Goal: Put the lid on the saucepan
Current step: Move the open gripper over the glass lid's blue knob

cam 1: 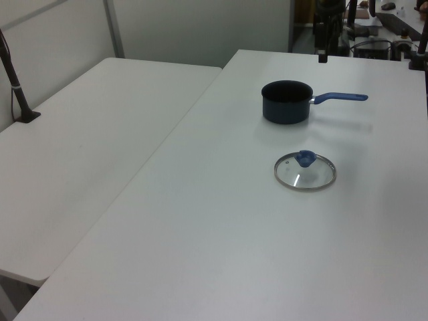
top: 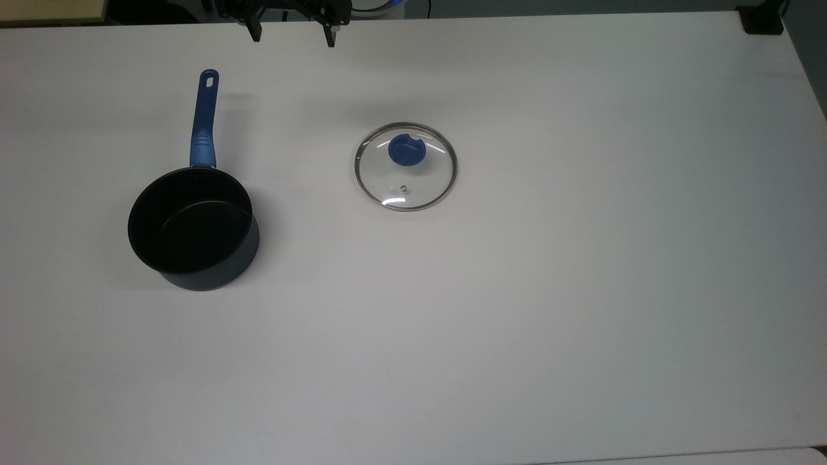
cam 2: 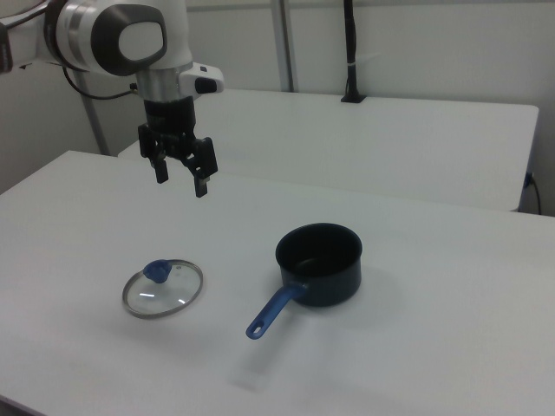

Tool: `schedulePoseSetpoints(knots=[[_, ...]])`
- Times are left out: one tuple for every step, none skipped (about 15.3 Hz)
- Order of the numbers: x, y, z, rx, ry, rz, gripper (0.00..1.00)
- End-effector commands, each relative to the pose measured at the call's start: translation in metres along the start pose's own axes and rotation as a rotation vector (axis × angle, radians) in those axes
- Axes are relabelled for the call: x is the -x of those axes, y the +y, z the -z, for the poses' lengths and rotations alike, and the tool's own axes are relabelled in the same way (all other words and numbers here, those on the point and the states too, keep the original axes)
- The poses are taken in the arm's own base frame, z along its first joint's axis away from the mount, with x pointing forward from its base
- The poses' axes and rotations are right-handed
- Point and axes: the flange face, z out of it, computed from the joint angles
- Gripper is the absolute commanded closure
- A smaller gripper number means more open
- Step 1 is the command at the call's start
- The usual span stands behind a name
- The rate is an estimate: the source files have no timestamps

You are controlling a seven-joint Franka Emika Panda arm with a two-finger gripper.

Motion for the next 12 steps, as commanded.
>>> schedulePoseSetpoints(knots=[[0.003, 0.0, 0.001, 0.014, -0.014, 0.017, 0.0], [0.003, 0.001, 0.001, 0.014, -0.014, 0.017, 0.0], [0.003, 0.001, 0.001, 0.014, -0.015, 0.016, 0.0], [0.002, 0.001, 0.001, 0.014, -0.014, 0.016, 0.0], [0.002, 0.002, 0.0, 0.014, -0.012, 0.014, 0.0], [-0.002, 0.004, -0.004, 0.013, -0.017, 0.011, 0.0], [-0.004, 0.005, -0.005, 0.012, -0.018, 0.009, 0.0], [-0.007, 0.006, -0.002, 0.012, -0.009, 0.009, 0.0], [-0.008, 0.006, -0.002, 0.013, -0.006, 0.008, 0.0], [-0.009, 0.006, -0.002, 0.013, -0.004, 0.008, 0.0], [-0.009, 0.008, -0.002, 0.012, -0.004, 0.005, 0.0], [-0.009, 0.011, -0.002, 0.012, -0.002, -0.001, 0.0]])
